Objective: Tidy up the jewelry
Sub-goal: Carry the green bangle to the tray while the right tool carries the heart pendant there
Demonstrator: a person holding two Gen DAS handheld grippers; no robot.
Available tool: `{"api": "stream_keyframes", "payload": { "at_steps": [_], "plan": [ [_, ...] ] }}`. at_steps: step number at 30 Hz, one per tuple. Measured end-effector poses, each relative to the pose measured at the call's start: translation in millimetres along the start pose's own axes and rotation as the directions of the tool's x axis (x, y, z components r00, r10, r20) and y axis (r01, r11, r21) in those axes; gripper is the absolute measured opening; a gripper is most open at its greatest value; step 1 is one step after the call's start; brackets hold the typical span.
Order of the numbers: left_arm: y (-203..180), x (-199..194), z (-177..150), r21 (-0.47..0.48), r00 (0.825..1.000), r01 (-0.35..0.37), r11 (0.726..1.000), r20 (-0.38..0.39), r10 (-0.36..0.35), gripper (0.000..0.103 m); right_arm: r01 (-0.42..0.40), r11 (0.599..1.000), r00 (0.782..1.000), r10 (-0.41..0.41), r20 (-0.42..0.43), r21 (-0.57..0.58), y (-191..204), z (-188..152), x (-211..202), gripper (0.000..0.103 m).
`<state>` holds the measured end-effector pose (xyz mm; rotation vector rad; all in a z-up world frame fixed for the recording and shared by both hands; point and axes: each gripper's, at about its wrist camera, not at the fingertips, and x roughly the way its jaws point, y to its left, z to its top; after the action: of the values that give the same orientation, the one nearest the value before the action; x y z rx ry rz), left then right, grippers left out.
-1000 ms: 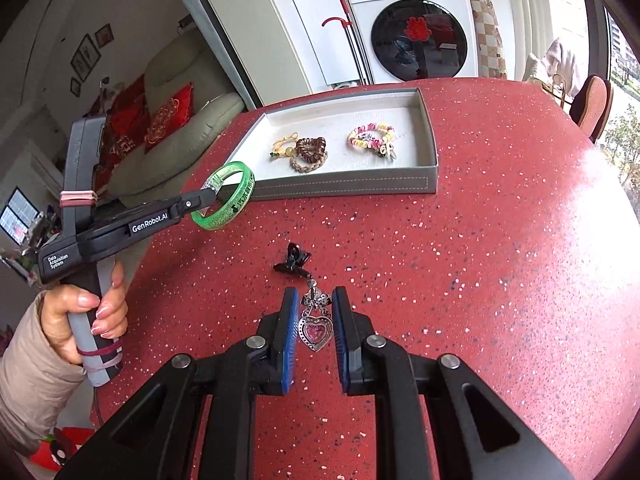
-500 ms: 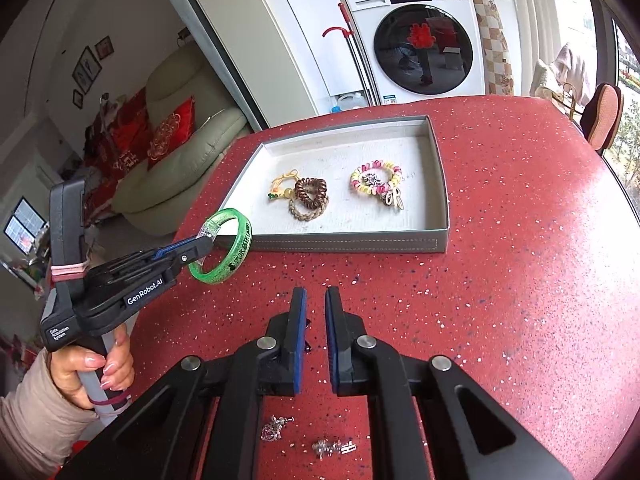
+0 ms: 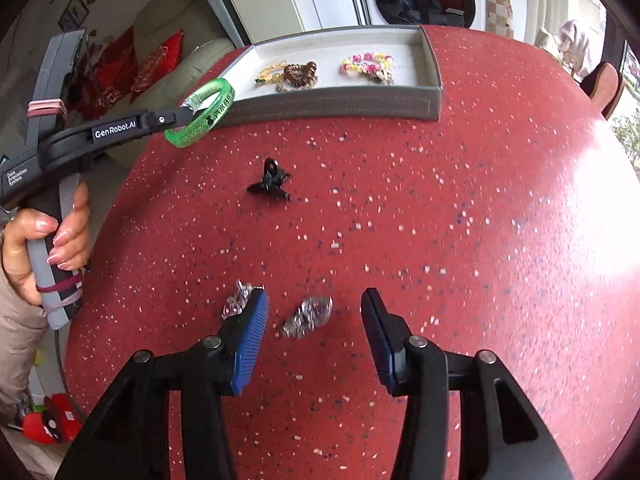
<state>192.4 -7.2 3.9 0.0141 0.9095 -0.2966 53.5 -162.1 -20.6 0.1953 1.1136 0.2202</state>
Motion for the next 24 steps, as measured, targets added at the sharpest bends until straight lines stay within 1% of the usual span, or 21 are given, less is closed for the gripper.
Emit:
{"api": "stream_keyframes", "payload": {
  "at_steps": [4,7,9,10,11,12,13,15,18,24],
  "plan": [
    [-3.0,0.3,-4.4,0.007,1.000,0.003,1.000,-0.005,-0.003,0.029,0.028,0.999,1.000,-0.029,0.006,0.036,5.8,-15.6,5.3,0.047],
    [-5.2,0.1,-6.9,0.005,1.000,0.008,1.000,-0.009,-0.008,0.029,0.071,0.997,0.997,-0.071,0.036,0.012,16.5,-16.0,7.3,0.047],
    [-6.5,-0.8,-8.3,0.007,1.000,0.010,1.000,-0.009,-0.010,0.029,0.120,0.992,0.992,-0.119,0.047,-0.028,25.0,-15.5,10.6,0.040],
    [-6.8,-1.6,-8.7,0.007,1.000,0.011,1.000,-0.009,-0.011,0.029,0.161,0.985,0.986,-0.159,0.052,-0.059,31.2,-16.8,11.1,0.034],
    [-7.0,-2.7,-9.1,0.007,1.000,0.013,1.000,-0.006,-0.013,0.029,0.183,0.979,0.982,-0.179,0.055,-0.086,34.9,-17.9,11.9,0.027],
    [-7.2,-3.9,-9.4,0.006,1.000,0.015,1.000,-0.004,-0.015,0.029,0.185,0.978,0.982,-0.180,0.059,-0.095,36.3,-19.6,10.8,0.025],
    [-7.4,-4.6,-9.2,0.007,1.000,0.016,1.000,-0.002,-0.016,0.029,0.181,0.979,0.983,-0.176,0.060,-0.095,36.3,-20.6,9.7,0.015],
    [-7.2,-5.9,-8.8,0.006,1.000,0.019,1.000,0.002,-0.019,0.029,0.178,0.980,0.982,-0.172,0.075,-0.092,33.4,-20.0,5.7,0.015],
    [-6.2,-7.4,-7.9,0.004,1.000,0.019,1.000,0.007,-0.019,0.029,0.145,0.987,0.986,-0.138,0.092,-0.070,26.3,-16.2,-2.2,0.015],
    [-4.5,-7.7,-6.6,-0.002,1.000,0.014,1.000,0.008,-0.014,0.029,0.103,0.994,0.985,-0.095,0.146,-0.044,18.1,13.0,-15.5,0.015]
  ]
}}
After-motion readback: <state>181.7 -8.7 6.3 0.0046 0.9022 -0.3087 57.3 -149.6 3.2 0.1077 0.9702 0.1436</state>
